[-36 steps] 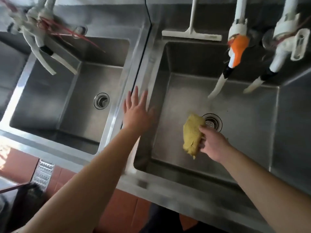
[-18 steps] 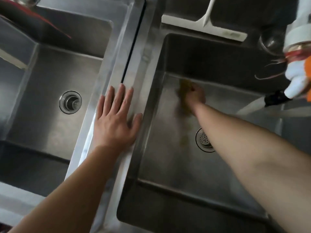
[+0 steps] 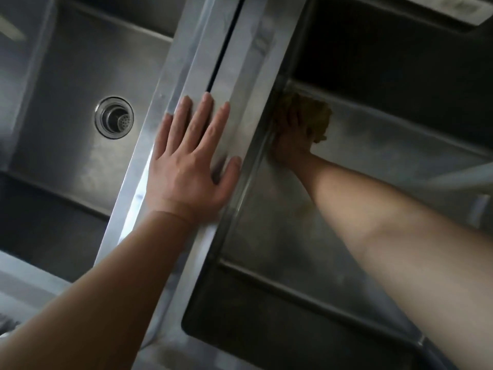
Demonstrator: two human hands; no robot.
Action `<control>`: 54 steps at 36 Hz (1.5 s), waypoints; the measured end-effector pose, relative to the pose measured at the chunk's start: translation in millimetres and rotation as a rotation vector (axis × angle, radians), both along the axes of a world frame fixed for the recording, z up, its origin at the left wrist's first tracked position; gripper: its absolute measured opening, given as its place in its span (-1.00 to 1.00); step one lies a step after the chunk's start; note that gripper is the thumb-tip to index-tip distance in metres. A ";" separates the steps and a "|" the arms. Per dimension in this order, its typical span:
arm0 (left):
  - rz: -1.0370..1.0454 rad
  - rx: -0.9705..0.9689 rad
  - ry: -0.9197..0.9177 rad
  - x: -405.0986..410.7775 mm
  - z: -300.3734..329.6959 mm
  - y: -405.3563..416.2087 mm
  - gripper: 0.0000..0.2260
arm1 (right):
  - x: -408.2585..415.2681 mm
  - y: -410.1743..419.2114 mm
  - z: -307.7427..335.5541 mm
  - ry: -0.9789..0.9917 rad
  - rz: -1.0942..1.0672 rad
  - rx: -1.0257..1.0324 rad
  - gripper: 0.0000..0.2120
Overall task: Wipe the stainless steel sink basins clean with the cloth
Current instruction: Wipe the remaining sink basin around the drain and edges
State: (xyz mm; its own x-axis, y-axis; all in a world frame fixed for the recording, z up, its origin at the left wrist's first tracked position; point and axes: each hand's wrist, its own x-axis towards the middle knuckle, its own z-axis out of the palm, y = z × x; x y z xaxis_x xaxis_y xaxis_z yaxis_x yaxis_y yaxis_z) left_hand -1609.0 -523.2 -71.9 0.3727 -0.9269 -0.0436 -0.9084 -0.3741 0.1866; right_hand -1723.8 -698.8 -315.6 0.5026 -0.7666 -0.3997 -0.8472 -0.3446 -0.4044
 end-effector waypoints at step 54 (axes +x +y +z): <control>0.015 -0.027 -0.014 -1.7 -0.6 -0.2 -0.40 | -119.7 -56.8 77.5 -0.181 -0.338 -0.097 -0.50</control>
State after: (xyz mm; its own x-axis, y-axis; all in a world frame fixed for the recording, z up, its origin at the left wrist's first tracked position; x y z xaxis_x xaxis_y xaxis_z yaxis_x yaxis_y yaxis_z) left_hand -1610.6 -523.3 -72.5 0.3870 -0.9220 -0.0131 -0.9053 -0.3827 0.1844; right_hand -1843.4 -755.6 -238.1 0.2715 -0.9306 -0.2455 -0.8374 -0.1027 -0.5369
